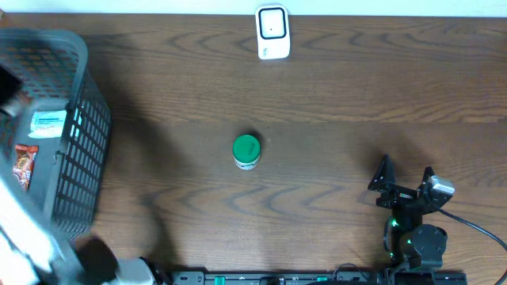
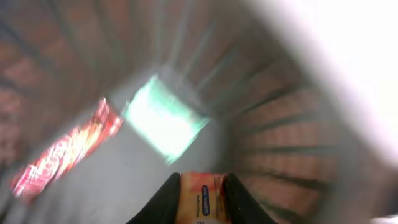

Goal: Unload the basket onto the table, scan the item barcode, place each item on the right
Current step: 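Reach the left gripper into the basket and grasp the orange packet, then carry the orange packet to the scanner and hold it there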

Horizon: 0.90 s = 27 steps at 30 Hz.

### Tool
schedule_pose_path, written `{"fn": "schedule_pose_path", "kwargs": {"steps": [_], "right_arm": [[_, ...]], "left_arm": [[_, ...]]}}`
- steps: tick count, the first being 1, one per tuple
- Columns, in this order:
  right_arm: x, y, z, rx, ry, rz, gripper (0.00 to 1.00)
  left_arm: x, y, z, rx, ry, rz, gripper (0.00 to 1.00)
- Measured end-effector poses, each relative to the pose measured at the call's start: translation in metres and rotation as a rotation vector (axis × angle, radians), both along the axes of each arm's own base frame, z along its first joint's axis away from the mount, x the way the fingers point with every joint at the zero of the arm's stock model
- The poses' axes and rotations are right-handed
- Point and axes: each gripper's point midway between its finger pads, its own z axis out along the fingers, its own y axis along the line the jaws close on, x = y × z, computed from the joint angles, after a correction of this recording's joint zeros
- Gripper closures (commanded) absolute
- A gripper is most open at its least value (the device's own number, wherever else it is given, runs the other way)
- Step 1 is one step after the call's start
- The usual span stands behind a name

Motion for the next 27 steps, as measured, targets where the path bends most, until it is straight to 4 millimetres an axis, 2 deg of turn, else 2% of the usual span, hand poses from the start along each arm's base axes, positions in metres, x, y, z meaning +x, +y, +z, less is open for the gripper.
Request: {"fn": "schedule_pose_path", "kwargs": {"steps": [2, 3, 4, 6, 7, 9, 11, 14, 15, 18, 22, 24, 27], "right_arm": [[0.0, 0.0, 0.0, 0.0, 0.0, 0.0, 0.01], [0.0, 0.0, 0.0, 0.0, 0.0, 0.0, 0.01], [0.0, 0.0, 0.0, 0.0, 0.0, 0.0, 0.01], [0.0, 0.0, 0.0, 0.0, 0.0, 0.0, 0.01], [0.0, 0.0, 0.0, 0.0, 0.0, 0.0, 0.01], [0.0, 0.0, 0.0, 0.0, 0.0, 0.0, 0.01], [0.0, 0.0, 0.0, 0.0, 0.0, 0.0, 0.01], [0.0, 0.0, 0.0, 0.0, 0.0, 0.0, 0.01], [0.0, 0.0, 0.0, 0.0, 0.0, 0.0, 0.01], [0.0, 0.0, 0.0, 0.0, 0.0, 0.0, 0.01], [0.0, 0.0, 0.0, 0.0, 0.0, 0.0, 0.01], [0.0, 0.0, 0.0, 0.0, 0.0, 0.0, 0.01], [0.0, 0.0, 0.0, 0.0, 0.0, 0.0, 0.01]], "left_arm": [[-0.013, -0.039, 0.074, 0.048, -0.223, -0.069, 0.77], [-0.02, -0.065, 0.102, 0.056, -0.314, -0.131, 0.77], [-0.028, -0.102, 0.128, 0.05, -0.399, -0.226, 0.76], [-0.042, -0.17, 0.155, 0.001, -0.494, -0.432, 0.76], [-0.047, -0.204, 0.16, -0.036, -0.514, -0.541, 0.75], [-0.053, -0.268, 0.156, -0.112, -0.508, -0.755, 0.74], [-0.05, -0.324, 0.131, -0.179, -0.425, -0.918, 0.73], [-0.034, -0.393, 0.071, -0.207, -0.239, -1.042, 0.74], [-0.027, -0.415, 0.047, -0.203, -0.175, -1.069, 0.73], [-0.009, -0.486, -0.045, -0.162, 0.025, -1.146, 0.73], [-0.001, -0.55, -0.133, -0.126, 0.17, -1.217, 0.73], [0.001, -0.569, -0.166, -0.121, 0.218, -1.239, 0.73], [0.006, -0.584, -0.203, -0.138, 0.27, -1.258, 0.73]]}}
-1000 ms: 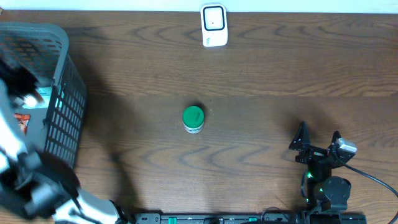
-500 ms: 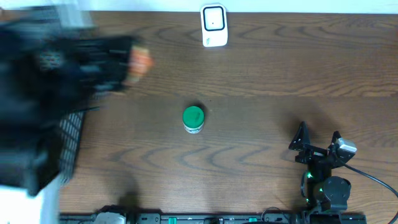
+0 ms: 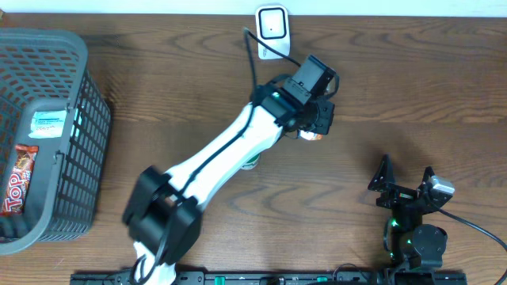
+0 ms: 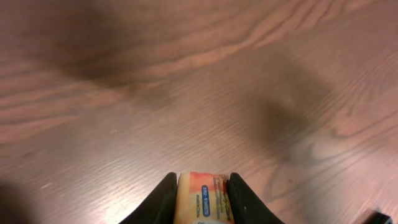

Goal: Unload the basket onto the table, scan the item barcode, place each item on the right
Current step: 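Carry the orange packet to the scanner and hold it there, then place the orange packet right of the jar and release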

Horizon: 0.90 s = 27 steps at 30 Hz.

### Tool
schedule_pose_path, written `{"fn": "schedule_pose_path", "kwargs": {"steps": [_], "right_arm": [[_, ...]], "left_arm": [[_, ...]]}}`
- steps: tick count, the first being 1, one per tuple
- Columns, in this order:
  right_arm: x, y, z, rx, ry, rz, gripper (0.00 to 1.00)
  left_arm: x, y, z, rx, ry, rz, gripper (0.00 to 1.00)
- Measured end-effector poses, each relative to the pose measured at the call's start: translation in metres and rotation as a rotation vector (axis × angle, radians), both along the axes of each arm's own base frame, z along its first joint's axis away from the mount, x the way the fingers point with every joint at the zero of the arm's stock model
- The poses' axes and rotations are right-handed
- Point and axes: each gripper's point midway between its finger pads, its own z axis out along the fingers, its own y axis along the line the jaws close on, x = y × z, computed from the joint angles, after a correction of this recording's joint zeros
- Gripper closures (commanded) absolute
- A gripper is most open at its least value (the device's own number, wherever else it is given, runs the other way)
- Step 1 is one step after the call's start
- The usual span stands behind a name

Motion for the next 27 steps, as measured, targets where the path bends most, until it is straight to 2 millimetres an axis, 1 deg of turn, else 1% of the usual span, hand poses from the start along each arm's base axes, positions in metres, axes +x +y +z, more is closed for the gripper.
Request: {"fn": "schedule_pose_path", "kwargs": {"steps": [2, 5, 10, 12, 14, 16, 17, 22, 24, 27], "right_arm": [[0.0, 0.0, 0.0, 0.0, 0.0, 0.0, 0.01], [0.0, 0.0, 0.0, 0.0, 0.0, 0.0, 0.01], [0.0, 0.0, 0.0, 0.0, 0.0, 0.0, 0.01], [0.0, 0.0, 0.0, 0.0, 0.0, 0.0, 0.01], [0.0, 0.0, 0.0, 0.0, 0.0, 0.0, 0.01], [0.0, 0.0, 0.0, 0.0, 0.0, 0.0, 0.01], [0.0, 0.0, 0.0, 0.0, 0.0, 0.0, 0.01], [0.0, 0.0, 0.0, 0.0, 0.0, 0.0, 0.01], [0.0, 0.0, 0.0, 0.0, 0.0, 0.0, 0.01], [0.0, 0.0, 0.0, 0.0, 0.0, 0.0, 0.01]], "left_arm": [[0.003, -0.005, -0.018, -0.005, 0.032, -0.008, 0.73], [0.005, -0.019, -0.046, -0.044, 0.095, -0.043, 0.73], [-0.002, -0.037, -0.088, -0.094, 0.196, -0.103, 0.73], [-0.007, -0.04, -0.099, -0.101, 0.229, -0.117, 0.73], [-0.008, -0.042, -0.102, -0.112, 0.24, -0.125, 0.73], [-0.007, -0.044, -0.1, -0.126, 0.236, -0.133, 0.72], [-0.007, -0.045, -0.099, -0.132, 0.233, -0.139, 0.7], [-0.007, -0.043, -0.1, -0.131, 0.225, -0.16, 0.51], [-0.007, -0.04, -0.104, -0.117, 0.224, -0.154, 0.43], [-0.008, -0.033, -0.114, -0.081, 0.225, -0.138, 0.27]]}}
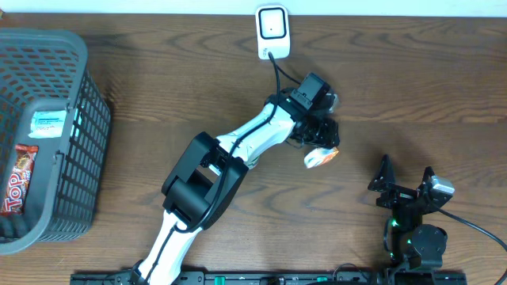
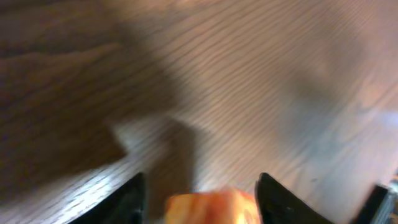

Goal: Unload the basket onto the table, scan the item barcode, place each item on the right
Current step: 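Place the orange packet right of the jar and release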

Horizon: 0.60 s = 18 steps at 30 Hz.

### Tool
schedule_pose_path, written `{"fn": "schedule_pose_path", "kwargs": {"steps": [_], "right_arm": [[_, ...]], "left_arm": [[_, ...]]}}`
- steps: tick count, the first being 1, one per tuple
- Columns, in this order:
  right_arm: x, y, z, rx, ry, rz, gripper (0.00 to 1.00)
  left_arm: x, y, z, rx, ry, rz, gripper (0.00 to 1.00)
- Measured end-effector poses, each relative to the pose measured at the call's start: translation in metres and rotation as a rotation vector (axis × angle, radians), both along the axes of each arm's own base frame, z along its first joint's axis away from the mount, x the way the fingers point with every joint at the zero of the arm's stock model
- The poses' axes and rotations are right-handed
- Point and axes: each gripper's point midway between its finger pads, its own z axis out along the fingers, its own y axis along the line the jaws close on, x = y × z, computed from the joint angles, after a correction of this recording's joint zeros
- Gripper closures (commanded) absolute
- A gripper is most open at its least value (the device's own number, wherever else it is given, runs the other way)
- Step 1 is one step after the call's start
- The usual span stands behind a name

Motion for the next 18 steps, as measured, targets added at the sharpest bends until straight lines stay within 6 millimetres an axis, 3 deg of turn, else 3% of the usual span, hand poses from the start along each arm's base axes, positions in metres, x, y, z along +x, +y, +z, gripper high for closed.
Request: {"fn": "schedule_pose_path", "kwargs": {"steps": [3, 7, 10, 11, 14, 16, 18], "right_arm": [[0.0, 0.0, 0.0, 0.0, 0.0, 0.0, 0.01], [0.0, 0.0, 0.0, 0.0, 0.0, 0.0, 0.01], [0.0, 0.0, 0.0, 0.0, 0.0, 0.0, 0.01], [0.0, 0.0, 0.0, 0.0, 0.0, 0.0, 0.01], [0.0, 0.0, 0.0, 0.0, 0.0, -0.001, 0.01], [0.0, 0.0, 0.0, 0.0, 0.0, 0.0, 0.01], [0.0, 0.0, 0.0, 0.0, 0.0, 0.0, 0.01]], "left_arm": [[0.005, 0.007, -0.006, 0.044, -0.023, 0.025, 0.15], [0.022, 0.022, -0.006, 0.093, -0.071, 0.079, 0.09], [0.042, 0.043, 0.016, 0.105, -0.119, 0.129, 0.08], [0.051, 0.052, 0.032, 0.096, -0.144, 0.151, 0.09], [0.085, 0.08, 0.115, 0.022, -0.288, 0.224, 0.08], [0.104, 0.109, 0.198, -0.051, -0.435, 0.282, 0.08], [0.109, 0.148, 0.282, -0.113, -0.588, 0.345, 0.08]]}}
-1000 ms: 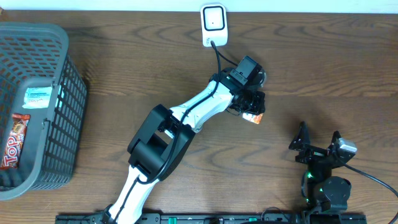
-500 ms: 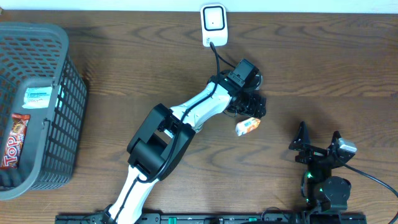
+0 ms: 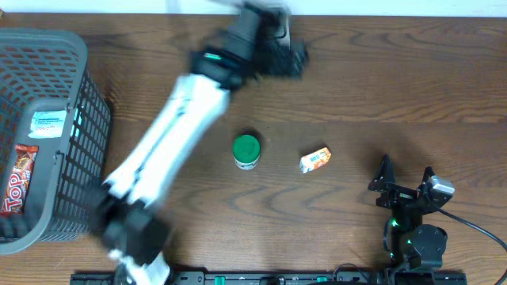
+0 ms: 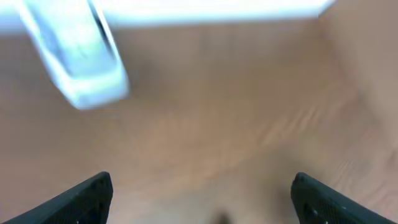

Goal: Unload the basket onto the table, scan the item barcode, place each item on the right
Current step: 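Place the orange packet right of the jar and release, then reach into the basket and grasp the mint-green wipes pack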

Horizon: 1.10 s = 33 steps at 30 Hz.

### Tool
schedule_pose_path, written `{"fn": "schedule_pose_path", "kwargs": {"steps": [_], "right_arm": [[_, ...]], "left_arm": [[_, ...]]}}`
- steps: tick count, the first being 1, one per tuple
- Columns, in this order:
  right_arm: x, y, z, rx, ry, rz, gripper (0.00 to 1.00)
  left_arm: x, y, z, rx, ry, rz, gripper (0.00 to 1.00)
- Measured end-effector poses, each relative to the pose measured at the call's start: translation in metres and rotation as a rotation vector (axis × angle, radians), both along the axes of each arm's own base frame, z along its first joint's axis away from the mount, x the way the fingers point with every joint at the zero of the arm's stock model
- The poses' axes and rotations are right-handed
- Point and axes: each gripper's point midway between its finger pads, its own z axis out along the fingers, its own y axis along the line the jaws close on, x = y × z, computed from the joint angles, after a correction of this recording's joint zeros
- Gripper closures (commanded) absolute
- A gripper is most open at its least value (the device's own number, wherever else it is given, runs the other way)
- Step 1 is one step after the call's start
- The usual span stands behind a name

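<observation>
A small orange packet [image 3: 315, 161] lies flat on the wooden table, right of centre, with nothing touching it. My left arm is motion-blurred and stretches to the far edge, where its gripper [image 3: 287, 57] hovers by the white scanner, which the arm mostly covers in the overhead view. In the left wrist view the left gripper [image 4: 202, 186] is wide open and empty, its dark fingertips [image 4: 93, 194] far apart, and the scanner [image 4: 81, 62] shows blurred at upper left. My right gripper [image 3: 405, 176] rests open at the near right.
A jar with a green lid [image 3: 246, 150] stands left of the packet. A grey wire basket [image 3: 75, 134] at the far left holds a teal-labelled pack [image 3: 47, 123] and a red snack bar [image 3: 24, 166]. A black cable runs from the right arm's base.
The left gripper has left the orange packet lying on the table right of the jar. It has moved from above the packet to the far edge by the scanner, jaws wider apart.
The left gripper was shut on the orange packet inside the basket. Then it held the packet over the table's middle, below the scanner. Then its jaws stood open with the packet under them. Now the packet lies alone and the gripper is at the scanner.
</observation>
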Motion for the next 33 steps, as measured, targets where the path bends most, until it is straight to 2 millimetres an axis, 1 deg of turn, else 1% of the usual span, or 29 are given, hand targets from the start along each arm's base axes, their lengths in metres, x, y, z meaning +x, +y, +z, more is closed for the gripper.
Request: {"fn": "schedule_pose_path", "kwargs": {"steps": [1, 2, 3, 4, 5, 6, 7, 8, 9, 10, 12, 13, 14, 16, 18, 19, 20, 22, 25, 30, 33], "right_arm": [[0.0, 0.0, 0.0, 0.0, 0.0, 0.0, 0.01], [0.0, 0.0, 0.0, 0.0, 0.0, 0.0, 0.01], [0.0, 0.0, 0.0, 0.0, 0.0, 0.0, 0.01], [0.0, 0.0, 0.0, 0.0, 0.0, 0.0, 0.01], [0.0, 0.0, 0.0, 0.0, 0.0, 0.0, 0.01], [0.0, 0.0, 0.0, 0.0, 0.0, 0.0, 0.01], [0.0, 0.0, 0.0, 0.0, 0.0, 0.0, 0.01], [0.0, 0.0, 0.0, 0.0, 0.0, 0.0, 0.01], [0.0, 0.0, 0.0, 0.0, 0.0, 0.0, 0.01], [0.0, 0.0, 0.0, 0.0, 0.0, 0.0, 0.01], [0.0, 0.0, 0.0, 0.0, 0.0, 0.0, 0.01], [0.0, 0.0, 0.0, 0.0, 0.0, 0.0, 0.01], [0.0, 0.0, 0.0, 0.0, 0.0, 0.0, 0.01], [0.0, 0.0, 0.0, 0.0, 0.0, 0.0, 0.01], [0.0, 0.0, 0.0, 0.0, 0.0, 0.0, 0.01], [0.0, 0.0, 0.0, 0.0, 0.0, 0.0, 0.01], [0.0, 0.0, 0.0, 0.0, 0.0, 0.0, 0.01], [0.0, 0.0, 0.0, 0.0, 0.0, 0.0, 0.01], [0.0, 0.0, 0.0, 0.0, 0.0, 0.0, 0.01], [0.0, 0.0, 0.0, 0.0, 0.0, 0.0, 0.01], [0.0, 0.0, 0.0, 0.0, 0.0, 0.0, 0.01]], "left_arm": [[-0.003, 0.028, 0.046, -0.025, -0.091, 0.041, 0.08], [-0.01, 0.058, 0.086, -0.045, -0.169, 0.09, 0.08], [-0.017, 0.082, 0.113, -0.054, -0.225, 0.135, 0.08], [-0.026, 0.113, 0.138, -0.058, -0.278, 0.195, 0.08], [-0.036, 0.151, 0.16, -0.058, -0.32, 0.279, 0.08], [-0.045, 0.183, 0.171, -0.053, -0.336, 0.362, 0.08], [-0.054, 0.22, 0.176, -0.041, -0.336, 0.459, 0.08], [-0.064, 0.257, 0.175, -0.028, -0.316, 0.563, 0.08], [-0.072, 0.288, 0.171, -0.018, -0.29, 0.656, 0.08], [-0.078, 0.316, 0.163, -0.008, -0.253, 0.741, 0.08], [-0.09, 0.367, 0.138, -0.001, -0.148, 0.894, 0.08], [-0.094, 0.391, 0.122, -0.001, -0.089, 0.964, 0.08], [-0.098, 0.419, 0.099, -0.008, -0.005, 1.049, 0.08], [-0.105, 0.452, 0.065, -0.023, 0.12, 1.16, 0.08], [-0.111, 0.48, 0.026, -0.042, 0.257, 1.259, 0.08], [-0.113, 0.489, 0.009, -0.048, 0.317, 1.297, 0.08], [-0.115, 0.496, -0.008, -0.055, 0.377, 1.331, 0.08], [-0.116, 0.504, -0.037, -0.069, 0.484, 1.38, 0.08], [-0.108, 0.51, -0.076, -0.096, 0.604, 1.427, 0.08], [-0.089, 0.511, -0.133, -0.108, 0.746, 1.45, 0.08], [-0.079, 0.509, -0.161, -0.101, 0.807, 1.442, 0.08]]}}
